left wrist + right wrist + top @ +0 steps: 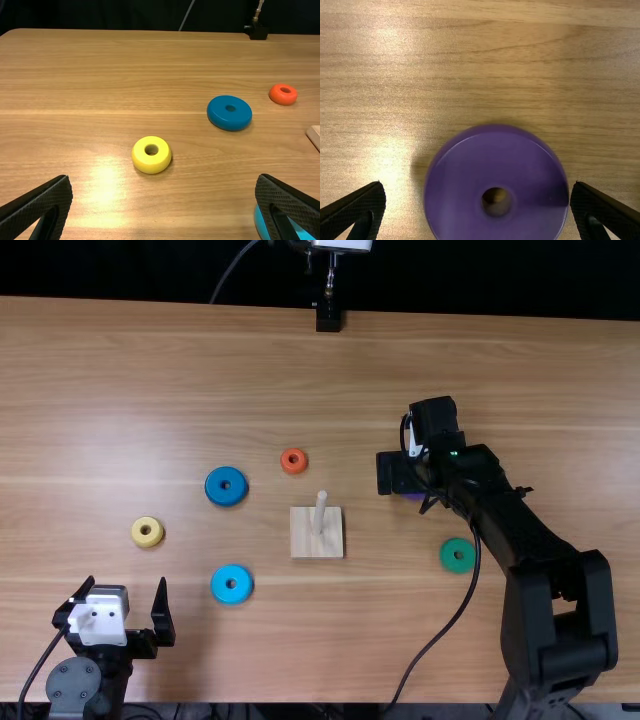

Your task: Build the Hanoi tower: stack the rings onto the peg from bottom to top in this color order: purple, dark blue, light blue, dark green, light green, yellow, orange.

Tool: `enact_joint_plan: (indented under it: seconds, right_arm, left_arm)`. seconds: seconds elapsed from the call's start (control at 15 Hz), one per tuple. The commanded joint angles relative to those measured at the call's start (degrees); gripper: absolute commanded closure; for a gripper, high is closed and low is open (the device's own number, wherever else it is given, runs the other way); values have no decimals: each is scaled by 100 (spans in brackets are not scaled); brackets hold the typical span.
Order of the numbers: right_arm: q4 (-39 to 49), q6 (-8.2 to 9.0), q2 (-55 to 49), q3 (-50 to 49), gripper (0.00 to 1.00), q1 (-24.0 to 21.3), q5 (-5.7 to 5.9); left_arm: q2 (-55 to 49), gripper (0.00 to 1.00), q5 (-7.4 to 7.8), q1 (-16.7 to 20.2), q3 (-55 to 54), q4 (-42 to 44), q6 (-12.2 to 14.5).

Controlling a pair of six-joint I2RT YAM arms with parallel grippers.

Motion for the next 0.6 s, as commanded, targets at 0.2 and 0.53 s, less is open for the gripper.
enact_joint_plan:
  seconds: [0.2, 0.53]
  right_arm:
    - [-28, 45, 99, 121, 0, 3, 130]
    - [-49, 77, 108, 139, 0, -14, 141]
  left_arm:
    - [-62, 0, 17, -54, -637, -439, 26]
    - [-62, 0, 17, -54, -637, -439, 26]
